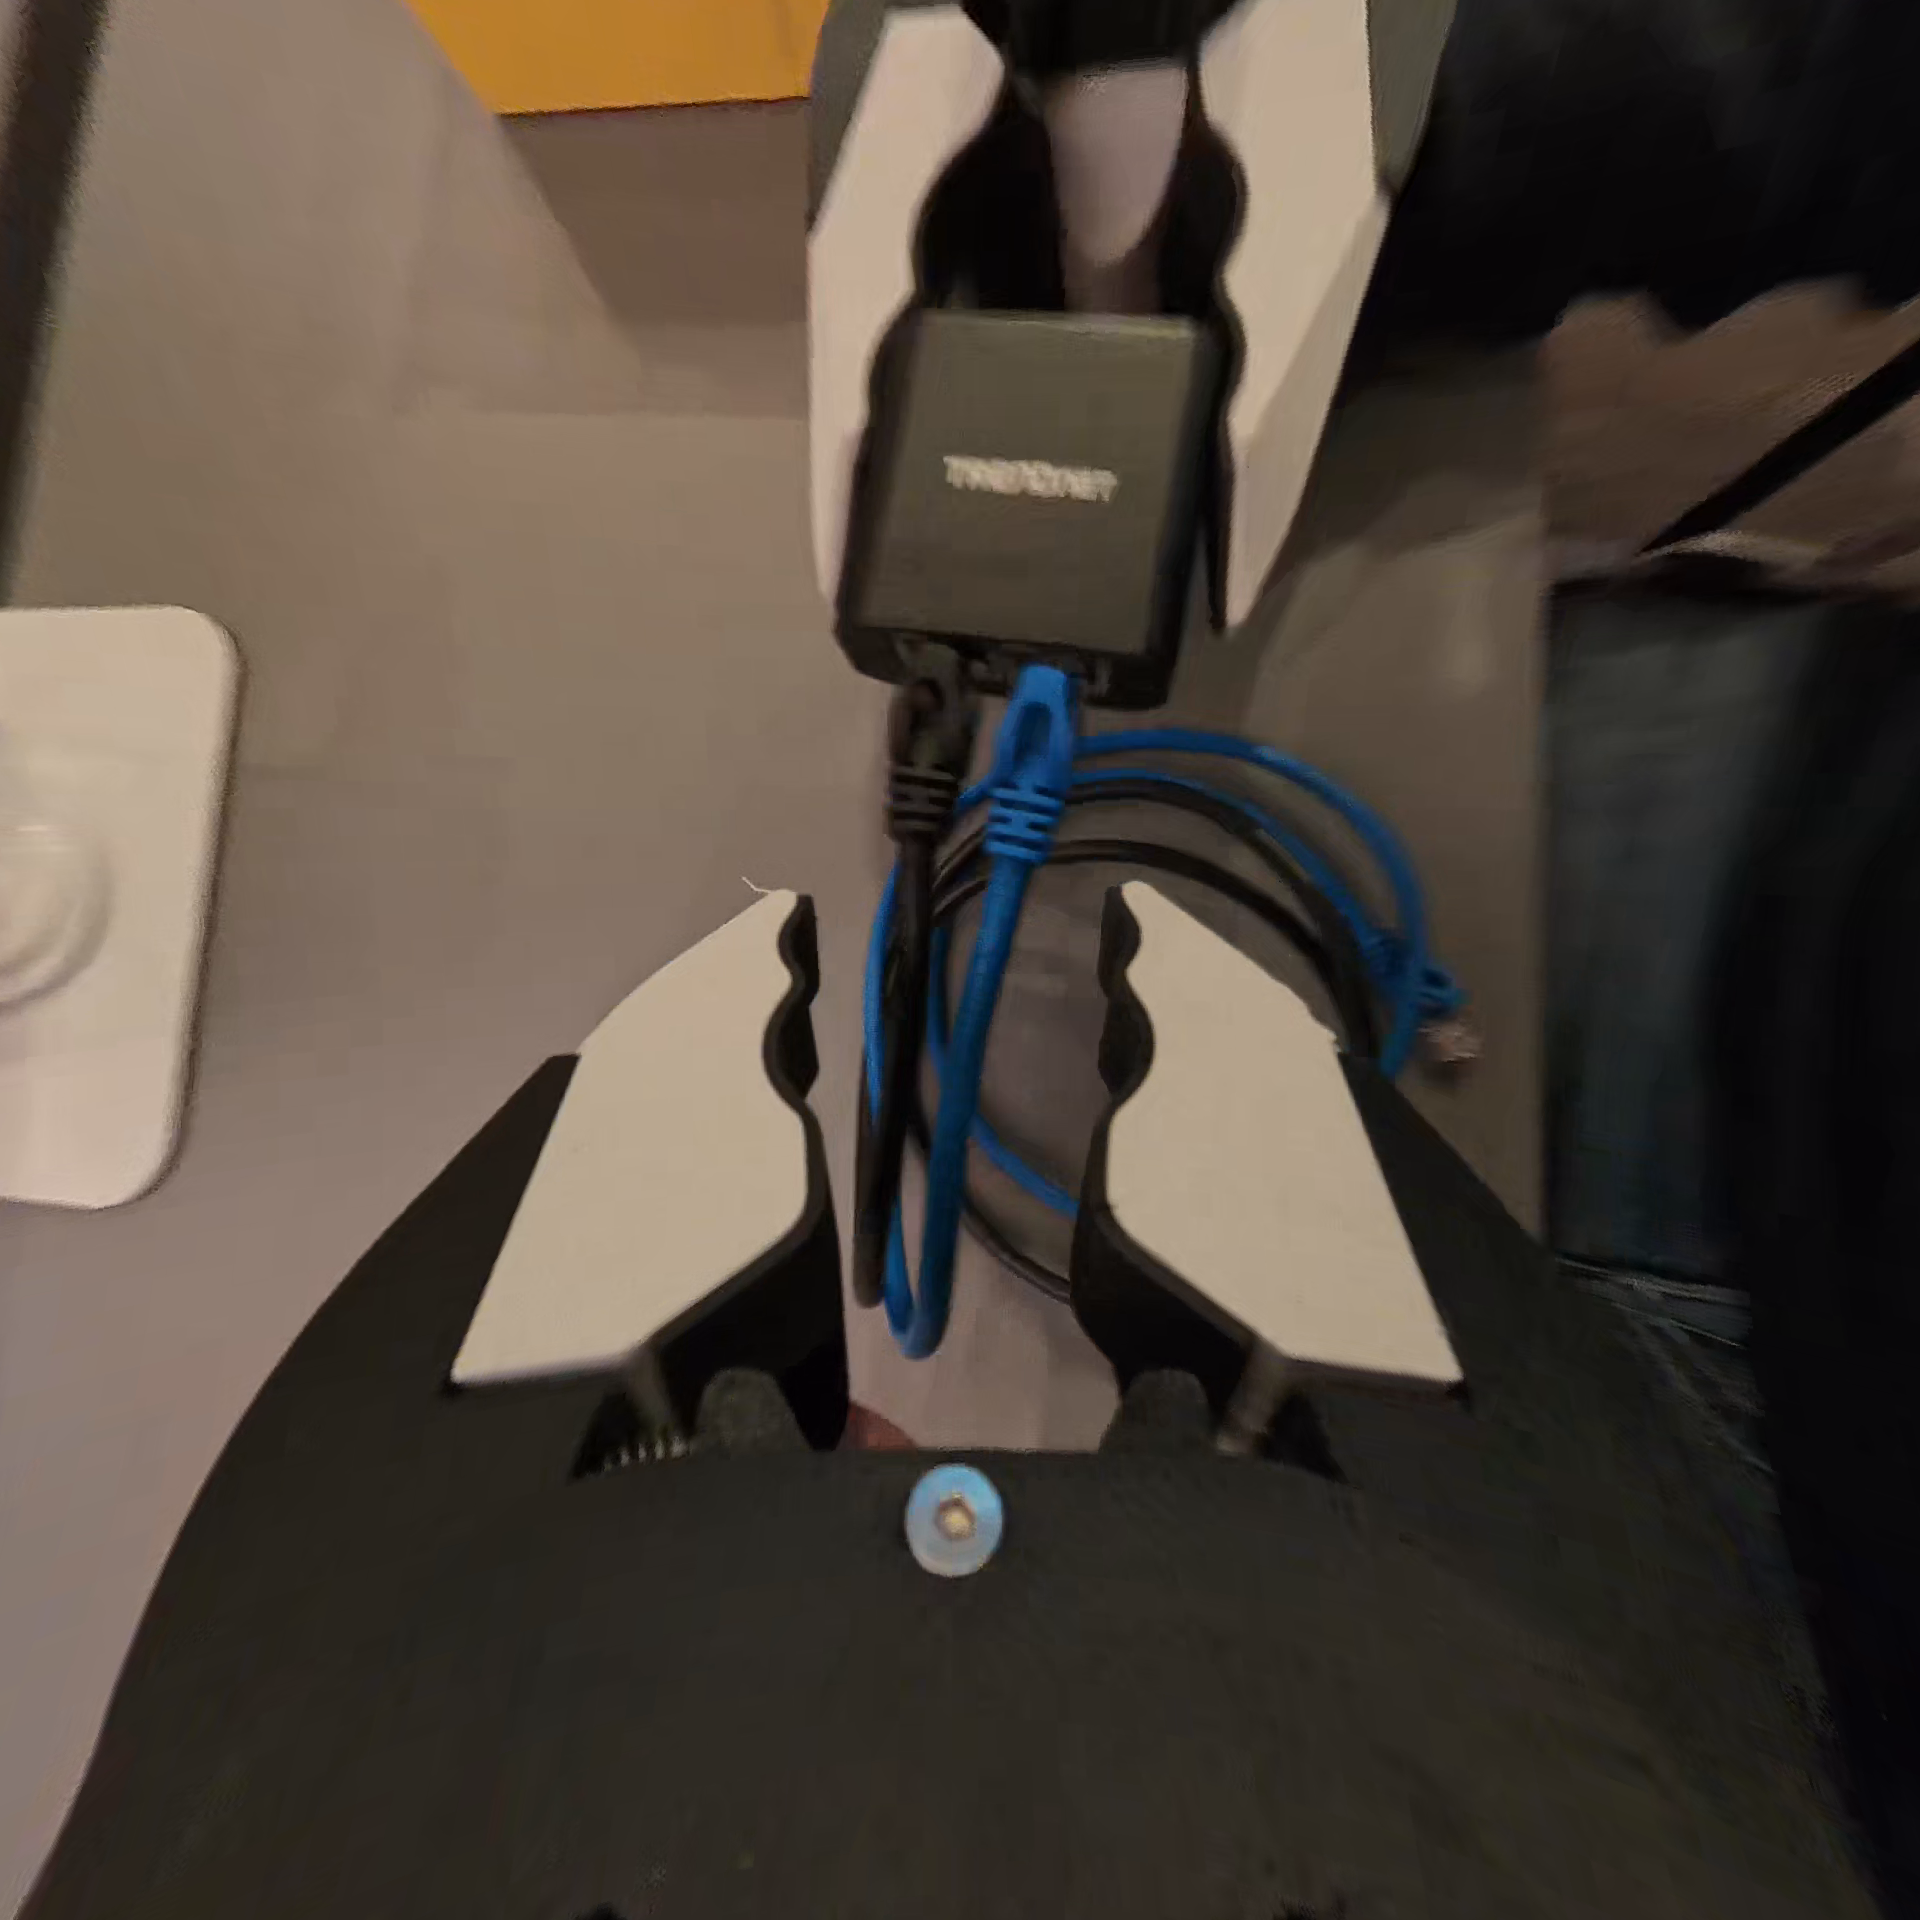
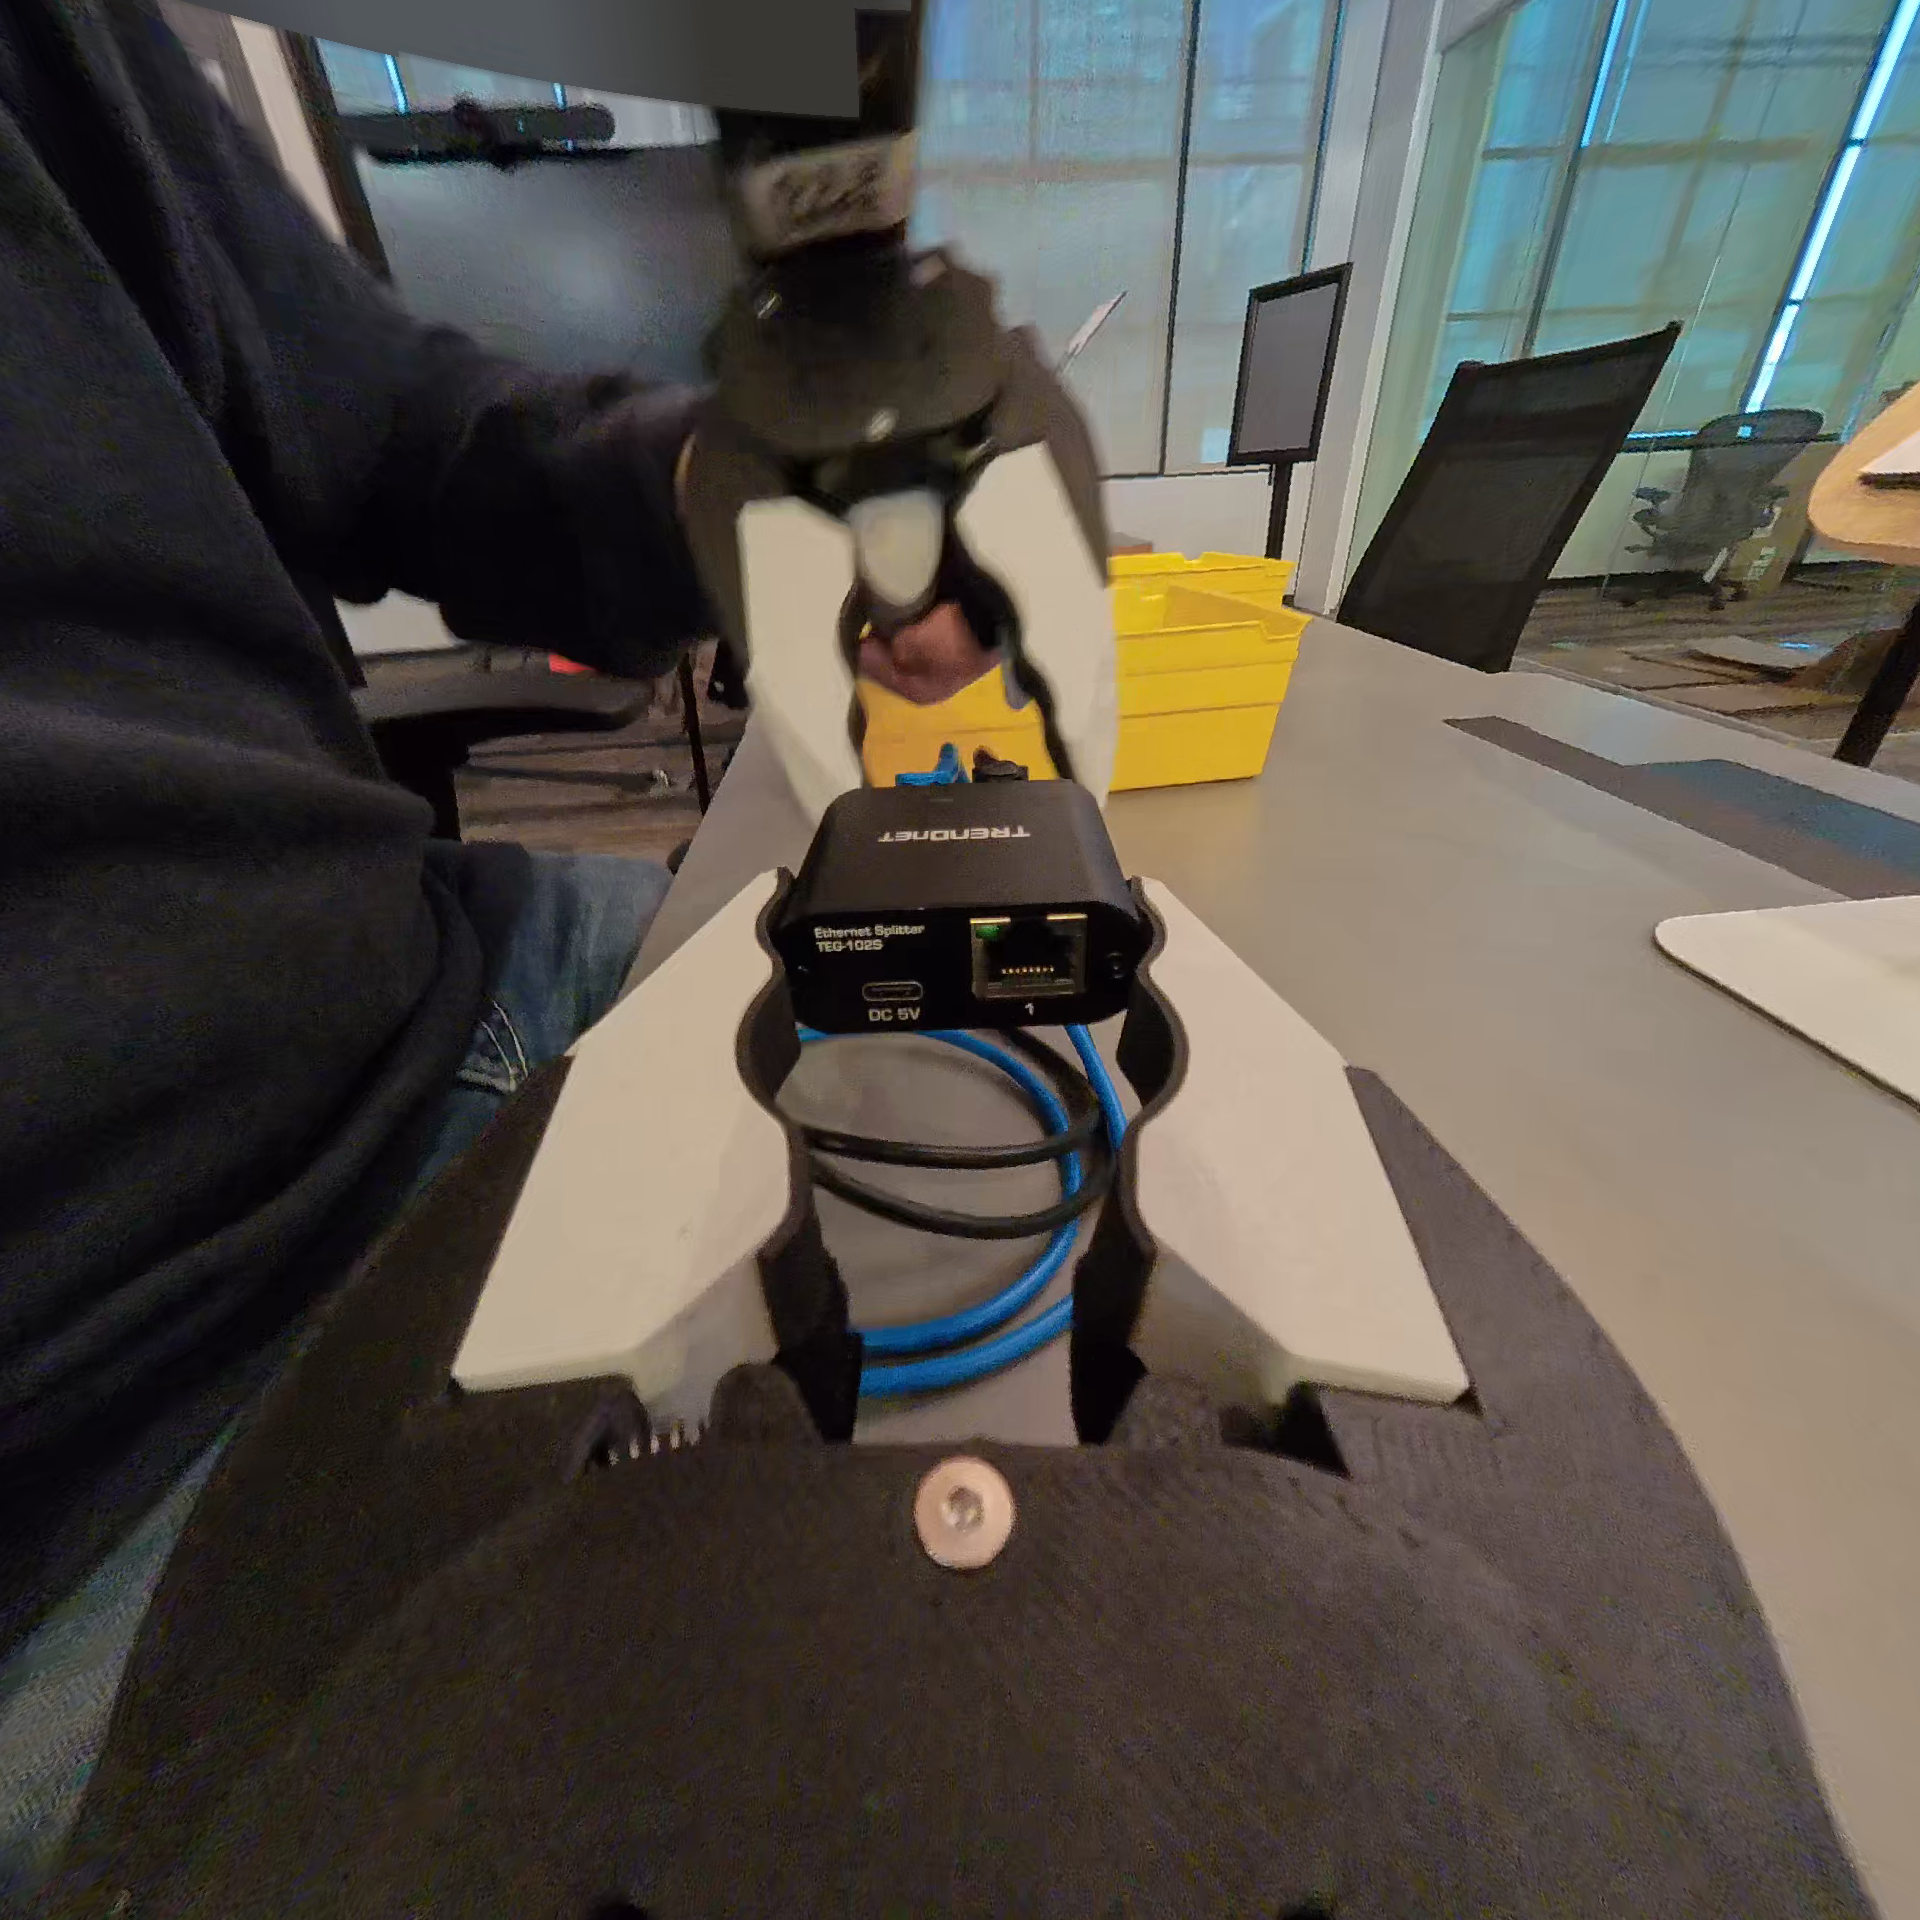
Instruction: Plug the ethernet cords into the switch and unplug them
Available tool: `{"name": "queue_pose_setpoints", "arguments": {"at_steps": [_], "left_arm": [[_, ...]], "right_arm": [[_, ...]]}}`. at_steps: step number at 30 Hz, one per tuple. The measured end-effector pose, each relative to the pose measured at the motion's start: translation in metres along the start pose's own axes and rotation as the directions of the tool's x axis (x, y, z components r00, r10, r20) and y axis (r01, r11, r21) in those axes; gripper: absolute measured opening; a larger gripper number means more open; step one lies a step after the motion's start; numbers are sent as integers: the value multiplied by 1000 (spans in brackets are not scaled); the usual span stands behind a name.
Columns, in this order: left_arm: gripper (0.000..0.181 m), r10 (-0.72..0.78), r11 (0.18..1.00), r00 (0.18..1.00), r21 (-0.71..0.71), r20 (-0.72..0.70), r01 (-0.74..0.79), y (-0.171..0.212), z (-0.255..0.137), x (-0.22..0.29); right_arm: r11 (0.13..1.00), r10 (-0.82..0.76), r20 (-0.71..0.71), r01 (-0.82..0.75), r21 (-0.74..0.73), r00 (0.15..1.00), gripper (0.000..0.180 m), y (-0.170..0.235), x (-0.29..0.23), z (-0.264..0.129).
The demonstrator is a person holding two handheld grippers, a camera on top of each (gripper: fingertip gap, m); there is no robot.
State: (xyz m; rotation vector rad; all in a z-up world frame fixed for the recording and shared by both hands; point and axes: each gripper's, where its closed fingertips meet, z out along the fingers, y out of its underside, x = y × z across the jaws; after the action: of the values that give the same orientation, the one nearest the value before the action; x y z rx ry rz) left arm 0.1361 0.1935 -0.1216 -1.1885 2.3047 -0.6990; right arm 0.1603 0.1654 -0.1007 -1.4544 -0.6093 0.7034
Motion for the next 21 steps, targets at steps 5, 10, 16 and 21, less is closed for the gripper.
{"name": "queue_pose_setpoints", "arguments": {"at_steps": [5,10,16,21], "left_arm": [[20,201,979,891,-65,407,-192,-4,4,-16],[8,198,974,859,0,473,-225,-13,-5,-21],[5,60,931,945,323,322,-169,-33,-24,-26],[5,73,873,991,473,116,-120,-38,-30,-22]], "right_arm": [[999,42,-31,-43,-17,999,60,-3,0,2],[999,27,-48,-25,27,999,61,-17,-6,1],[986,-120,-72,127,104,990,64,-58,-3,-9],[965,-261,-30,262,33,965,73,-75,4,-4]]}}
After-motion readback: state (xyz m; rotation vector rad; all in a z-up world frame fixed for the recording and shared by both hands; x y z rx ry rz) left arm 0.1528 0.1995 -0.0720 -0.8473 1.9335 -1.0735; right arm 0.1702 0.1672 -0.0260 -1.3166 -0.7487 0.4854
